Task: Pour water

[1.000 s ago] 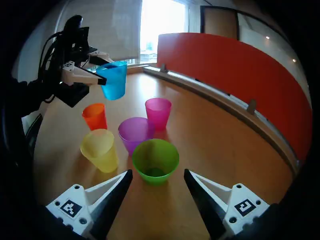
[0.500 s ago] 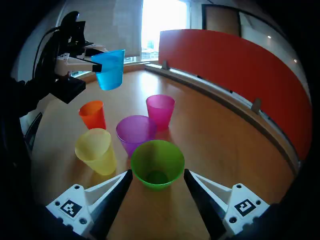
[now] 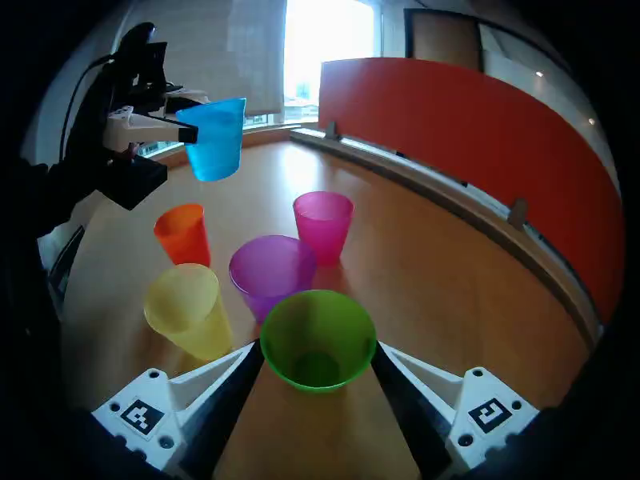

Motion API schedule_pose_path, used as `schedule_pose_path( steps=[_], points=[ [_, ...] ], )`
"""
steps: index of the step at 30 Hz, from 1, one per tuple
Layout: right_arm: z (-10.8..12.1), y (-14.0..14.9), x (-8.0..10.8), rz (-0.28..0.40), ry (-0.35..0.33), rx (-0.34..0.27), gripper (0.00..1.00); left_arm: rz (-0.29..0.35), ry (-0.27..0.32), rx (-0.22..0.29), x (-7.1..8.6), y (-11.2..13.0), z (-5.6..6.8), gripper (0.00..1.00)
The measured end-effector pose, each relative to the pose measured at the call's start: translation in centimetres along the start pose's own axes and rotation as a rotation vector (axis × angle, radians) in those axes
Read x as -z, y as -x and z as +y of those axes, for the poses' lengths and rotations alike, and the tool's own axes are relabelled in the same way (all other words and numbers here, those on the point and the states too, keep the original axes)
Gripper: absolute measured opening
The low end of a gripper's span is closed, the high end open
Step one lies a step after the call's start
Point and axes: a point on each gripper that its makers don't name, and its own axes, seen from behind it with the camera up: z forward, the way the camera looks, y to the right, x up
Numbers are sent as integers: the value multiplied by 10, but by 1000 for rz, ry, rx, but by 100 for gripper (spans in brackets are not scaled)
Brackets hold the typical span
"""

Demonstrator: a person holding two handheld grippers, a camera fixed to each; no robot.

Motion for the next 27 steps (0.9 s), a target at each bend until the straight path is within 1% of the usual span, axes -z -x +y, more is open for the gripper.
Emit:
schedule_pose_path(
  steps=[6, 10, 15, 21, 27],
  points=[
    [0, 0, -3, 6, 6, 14, 96, -8, 7, -1, 0, 4, 2, 85],
    [-2, -1, -5, 13, 4, 14, 93, -7, 7, -3, -1, 5, 2, 85],
    [-3, -2, -6, 26, 4, 9, 91, -4, 9, -3, -1, 4, 2, 85],
    [-3, -6, -4, 48, 9, -2, 91, 4, 3, 0, 1, 1, 0, 84],
    [-4, -12, 5, 71, 16, -6, 91, 15, -4, 7, 5, -3, 0, 85]
  ],
)
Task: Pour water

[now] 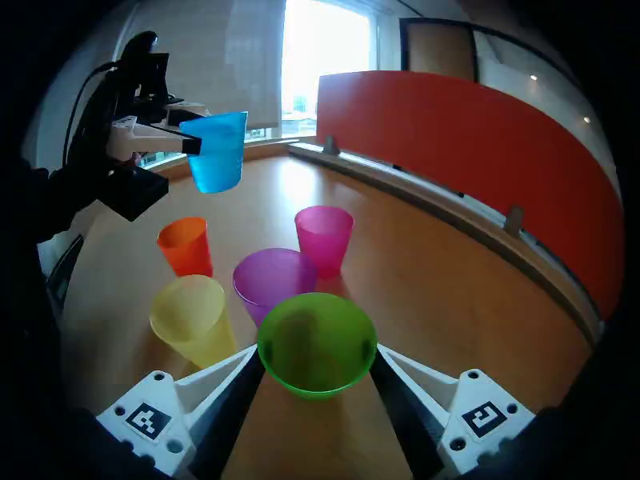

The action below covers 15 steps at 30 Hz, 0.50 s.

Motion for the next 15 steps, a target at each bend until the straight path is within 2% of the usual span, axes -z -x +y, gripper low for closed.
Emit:
schedule_pose_path(
  steps=[15],
  points=[
    [-14, -36, 29, 106, 34, 5, 90, 65, -19, 21, 16, -21, 5, 84]
  ],
)
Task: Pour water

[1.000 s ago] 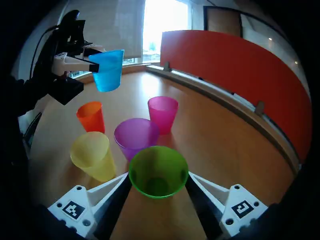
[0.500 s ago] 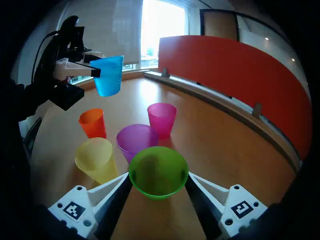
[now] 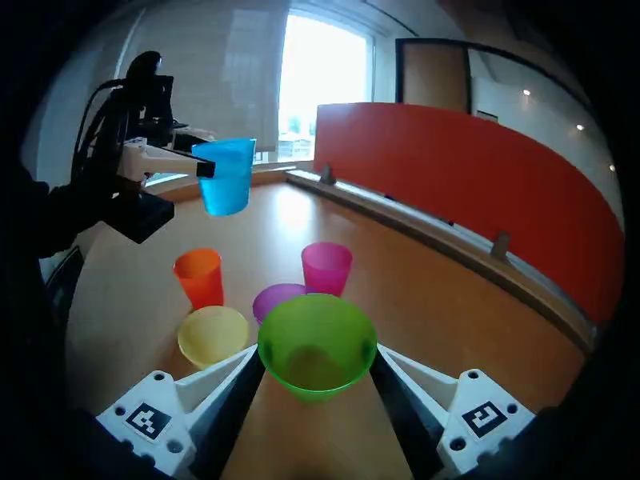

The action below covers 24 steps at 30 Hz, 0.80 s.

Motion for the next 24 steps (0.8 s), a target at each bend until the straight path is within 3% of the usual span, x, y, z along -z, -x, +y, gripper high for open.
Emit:
schedule_pose_path(
  steps=[24],
  points=[
    [-30, -63, 29, 216, 14, -23, 91, 105, -9, 28, 20, -39, 17, 85]
  ],
)
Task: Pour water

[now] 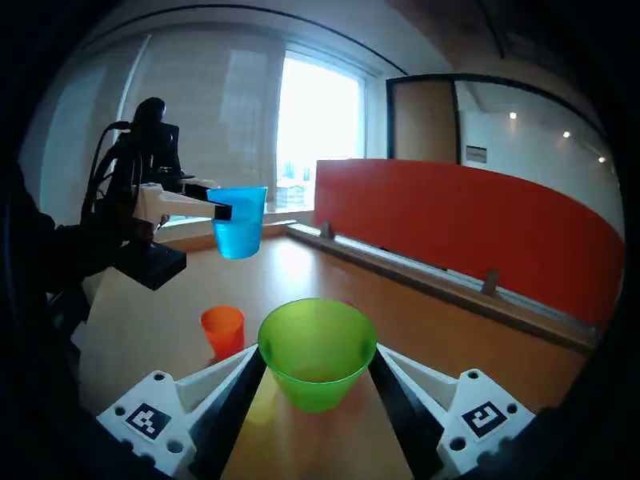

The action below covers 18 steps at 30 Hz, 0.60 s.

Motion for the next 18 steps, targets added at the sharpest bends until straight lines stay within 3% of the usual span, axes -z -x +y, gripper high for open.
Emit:
schedule_pose_path(
  steps=[18],
  points=[
    [-22, -40, 7, 127, -34, -33, 90, 58, 0, -20, 18, -29, 10, 85]
  ],
)
